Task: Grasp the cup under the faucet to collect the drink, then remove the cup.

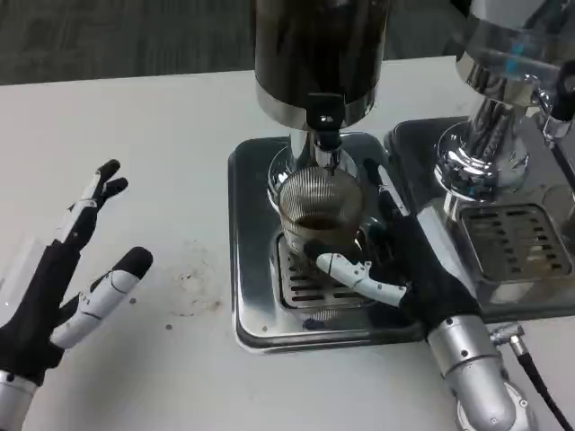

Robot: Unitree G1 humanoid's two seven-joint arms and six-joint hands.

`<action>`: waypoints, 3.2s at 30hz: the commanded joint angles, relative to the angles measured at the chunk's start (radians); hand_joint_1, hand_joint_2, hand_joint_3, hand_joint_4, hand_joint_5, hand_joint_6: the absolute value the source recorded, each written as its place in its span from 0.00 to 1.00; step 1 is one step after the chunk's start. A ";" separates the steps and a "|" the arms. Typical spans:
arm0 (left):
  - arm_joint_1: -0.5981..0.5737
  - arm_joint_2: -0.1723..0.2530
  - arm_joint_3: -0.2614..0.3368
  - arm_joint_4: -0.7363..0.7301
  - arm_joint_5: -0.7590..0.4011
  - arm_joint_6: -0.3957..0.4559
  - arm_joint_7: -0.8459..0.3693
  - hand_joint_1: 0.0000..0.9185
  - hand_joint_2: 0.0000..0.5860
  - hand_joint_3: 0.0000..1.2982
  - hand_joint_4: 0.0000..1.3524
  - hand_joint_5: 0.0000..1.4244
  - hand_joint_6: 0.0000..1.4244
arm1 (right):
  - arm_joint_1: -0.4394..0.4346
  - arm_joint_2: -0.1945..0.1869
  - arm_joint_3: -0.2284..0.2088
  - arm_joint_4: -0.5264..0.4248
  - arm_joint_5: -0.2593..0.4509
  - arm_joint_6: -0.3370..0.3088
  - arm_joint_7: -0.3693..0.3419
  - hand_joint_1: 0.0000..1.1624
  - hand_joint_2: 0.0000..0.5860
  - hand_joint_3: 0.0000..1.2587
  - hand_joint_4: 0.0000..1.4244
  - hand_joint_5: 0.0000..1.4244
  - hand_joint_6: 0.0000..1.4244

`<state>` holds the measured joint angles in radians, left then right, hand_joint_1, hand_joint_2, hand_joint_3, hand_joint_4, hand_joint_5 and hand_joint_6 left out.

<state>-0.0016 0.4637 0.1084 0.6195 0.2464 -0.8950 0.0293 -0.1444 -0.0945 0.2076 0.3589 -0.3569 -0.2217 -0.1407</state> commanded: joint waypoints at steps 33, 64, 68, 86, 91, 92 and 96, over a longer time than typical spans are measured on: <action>0.064 -0.001 0.011 -0.026 -0.009 0.008 0.019 0.00 0.27 0.09 0.00 0.04 0.00 | -0.098 0.060 0.008 0.101 0.046 0.063 0.054 0.63 0.27 0.00 0.00 0.00 0.06; 0.094 0.001 0.033 -0.076 -0.002 0.037 0.043 0.00 0.27 0.10 0.00 0.05 0.00 | -0.145 0.115 0.022 0.265 0.022 -0.034 -0.081 0.85 0.30 0.31 0.33 0.31 0.34; 0.097 0.004 0.035 -0.084 -0.003 0.040 0.040 0.00 0.27 0.10 0.00 0.05 0.00 | -0.157 0.122 0.021 0.297 0.011 -0.078 -0.147 0.86 0.27 0.39 0.37 0.36 0.37; 0.088 -0.001 0.018 -0.058 -0.045 0.029 0.000 0.00 0.28 0.11 0.00 0.06 0.00 | -0.168 0.125 0.006 0.364 -0.012 -0.237 -0.278 0.88 0.17 0.52 0.48 0.47 0.48; 0.076 -0.004 0.013 -0.037 -0.064 0.019 -0.019 0.00 0.28 0.11 0.00 0.06 0.00 | -0.162 0.121 0.002 0.362 -0.015 -0.249 -0.295 0.88 0.16 0.54 0.50 0.49 0.52; 0.074 -0.005 0.012 -0.035 -0.063 0.018 -0.021 0.00 0.28 0.11 0.00 0.06 0.00 | -0.161 0.121 0.002 0.362 -0.015 -0.251 -0.297 0.87 0.16 0.55 0.50 0.50 0.53; 0.067 -0.006 0.007 -0.030 -0.059 0.016 -0.023 0.00 0.28 0.11 0.00 0.06 0.00 | -0.151 0.119 0.000 0.347 -0.020 -0.261 -0.314 0.87 0.16 0.56 0.52 0.52 0.57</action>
<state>0.0761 0.4609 0.1225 0.5784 0.1973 -0.8617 0.0175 -0.3038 0.0266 0.2131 0.7252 -0.3686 -0.4443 -0.4276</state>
